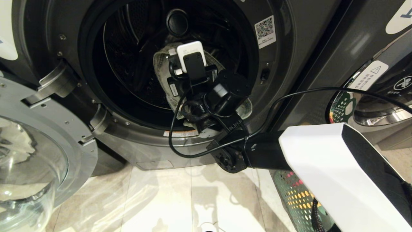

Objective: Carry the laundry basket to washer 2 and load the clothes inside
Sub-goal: Place the clothes into the washing machine

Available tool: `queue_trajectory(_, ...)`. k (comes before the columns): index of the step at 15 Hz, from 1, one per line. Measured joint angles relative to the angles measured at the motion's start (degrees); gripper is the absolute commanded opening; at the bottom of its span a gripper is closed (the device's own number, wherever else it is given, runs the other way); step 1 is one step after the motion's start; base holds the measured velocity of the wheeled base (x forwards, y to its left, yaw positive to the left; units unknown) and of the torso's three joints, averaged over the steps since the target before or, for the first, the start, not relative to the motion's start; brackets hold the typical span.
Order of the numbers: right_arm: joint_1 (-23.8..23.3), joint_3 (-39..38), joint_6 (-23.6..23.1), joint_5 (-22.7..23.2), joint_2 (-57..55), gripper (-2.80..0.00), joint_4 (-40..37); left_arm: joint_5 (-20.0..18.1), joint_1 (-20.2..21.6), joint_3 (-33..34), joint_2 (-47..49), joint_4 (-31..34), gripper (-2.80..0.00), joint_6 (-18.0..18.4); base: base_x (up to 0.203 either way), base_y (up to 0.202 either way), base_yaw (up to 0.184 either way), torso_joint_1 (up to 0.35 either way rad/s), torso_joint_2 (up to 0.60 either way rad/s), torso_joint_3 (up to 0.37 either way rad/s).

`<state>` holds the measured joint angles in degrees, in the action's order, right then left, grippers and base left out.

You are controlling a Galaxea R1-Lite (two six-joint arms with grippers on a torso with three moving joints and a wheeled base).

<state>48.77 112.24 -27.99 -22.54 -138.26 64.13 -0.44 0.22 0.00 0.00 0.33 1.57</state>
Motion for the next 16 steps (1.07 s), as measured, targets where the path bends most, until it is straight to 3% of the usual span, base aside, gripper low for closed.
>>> queue_trajectory(8,-2.91,-0.87,6.1,-3.01,-3.58,-2.8,-4.95,0.0,0.0,0.0,0.0,0.0,-2.8,0.0,0.0,0.0,0.0,0.0,0.0,0.0)
queue_trajectory(14,-3.22,-0.56,4.16,-3.28,-2.88,-2.8,-5.81,0.0,-0.01,0.0,0.0,0.0,-2.8,-0.01,0.0,0.0,0.0,0.0,0.0,0.0)
queue_trajectory(15,-3.29,-0.5,3.56,-3.21,-2.69,0.0,-5.81,0.0,-0.01,0.0,0.0,0.01,-2.8,-0.01,0.0,0.0,0.0,0.0,0.0,0.0)
queue_trajectory(16,-3.3,-0.48,2.95,-3.16,-2.5,0.0,-5.75,0.0,-0.01,0.0,0.0,0.02,-2.8,0.0,0.0,0.0,0.0,0.0,0.0,0.0)
